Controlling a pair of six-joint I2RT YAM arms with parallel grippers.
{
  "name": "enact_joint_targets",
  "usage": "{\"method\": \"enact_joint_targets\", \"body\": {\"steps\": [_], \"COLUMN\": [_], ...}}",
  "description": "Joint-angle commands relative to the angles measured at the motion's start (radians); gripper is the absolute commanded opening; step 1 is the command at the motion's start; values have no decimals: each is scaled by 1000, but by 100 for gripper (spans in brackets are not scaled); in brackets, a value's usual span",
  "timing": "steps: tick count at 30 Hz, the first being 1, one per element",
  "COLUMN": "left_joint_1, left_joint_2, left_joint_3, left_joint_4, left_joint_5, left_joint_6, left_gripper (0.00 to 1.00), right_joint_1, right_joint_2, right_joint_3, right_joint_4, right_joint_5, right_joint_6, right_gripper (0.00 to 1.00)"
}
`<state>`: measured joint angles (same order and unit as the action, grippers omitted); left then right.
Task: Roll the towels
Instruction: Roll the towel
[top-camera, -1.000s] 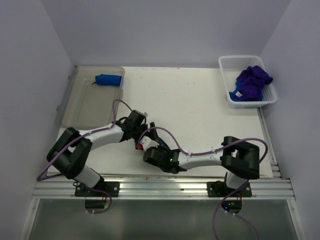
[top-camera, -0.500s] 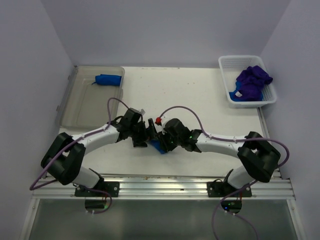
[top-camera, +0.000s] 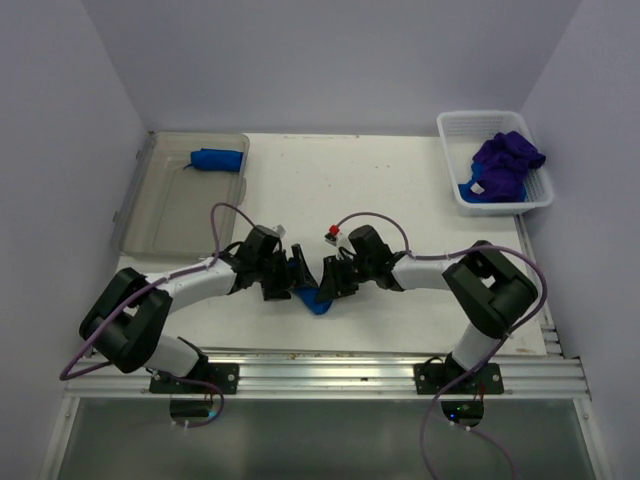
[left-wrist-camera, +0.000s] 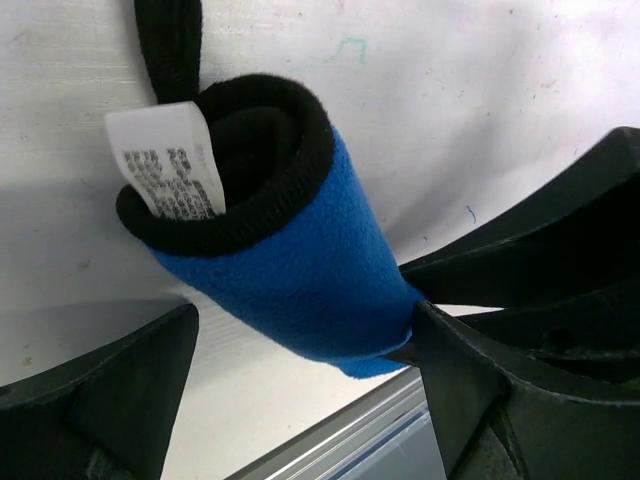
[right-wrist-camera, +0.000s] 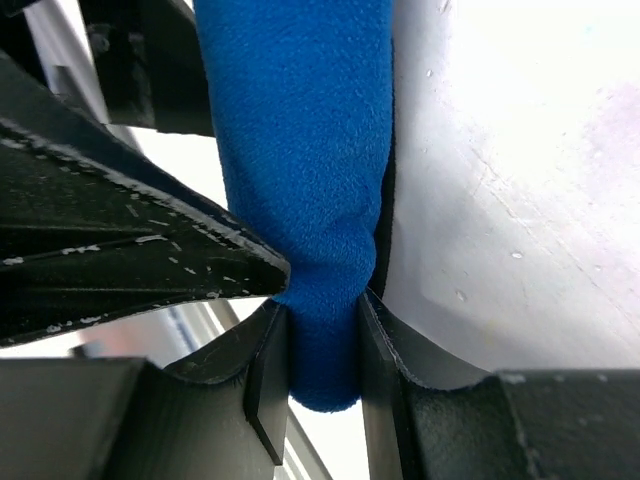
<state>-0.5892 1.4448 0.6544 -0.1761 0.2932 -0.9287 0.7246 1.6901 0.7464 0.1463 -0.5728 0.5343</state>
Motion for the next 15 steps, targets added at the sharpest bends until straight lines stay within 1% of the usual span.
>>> {"method": "enact_joint_targets", "body": {"steps": [1,2,4,5,6,13,15], "left_joint_1": [5,6,6,5,6,0,-9], "left_joint_2": [-26,-29,-29,-29,-24,9,-3], "left_joint_3": [-36,-44,-70,-79,-87,-101,-108], "left_joint_4": [96,128,159,214,228,244,242], "left_joint_5": [-23,-23,-19,-19,-22,-69,-98], "left_joint_6": [-21,-27,-56,-67,-77,-156,-176], "left_gripper": [91,91,90,89,88,82,78], "right_joint_1": [-24,-28,-33,-34,-36,-48,-51], "right_joint_2": [31,36,43,45,46,63,69], "right_joint_3": [-30,-36,-35,-33,-33,-45,-50], "right_joint_4": [140,172,176,170,171,243,265], "right_joint_5": [-153,-165,-170,-168,-171,-213,-219], "right_joint_6": [107,131,138,135,136,194,211], "right_gripper": [33,32,32,32,32,32,32]}}
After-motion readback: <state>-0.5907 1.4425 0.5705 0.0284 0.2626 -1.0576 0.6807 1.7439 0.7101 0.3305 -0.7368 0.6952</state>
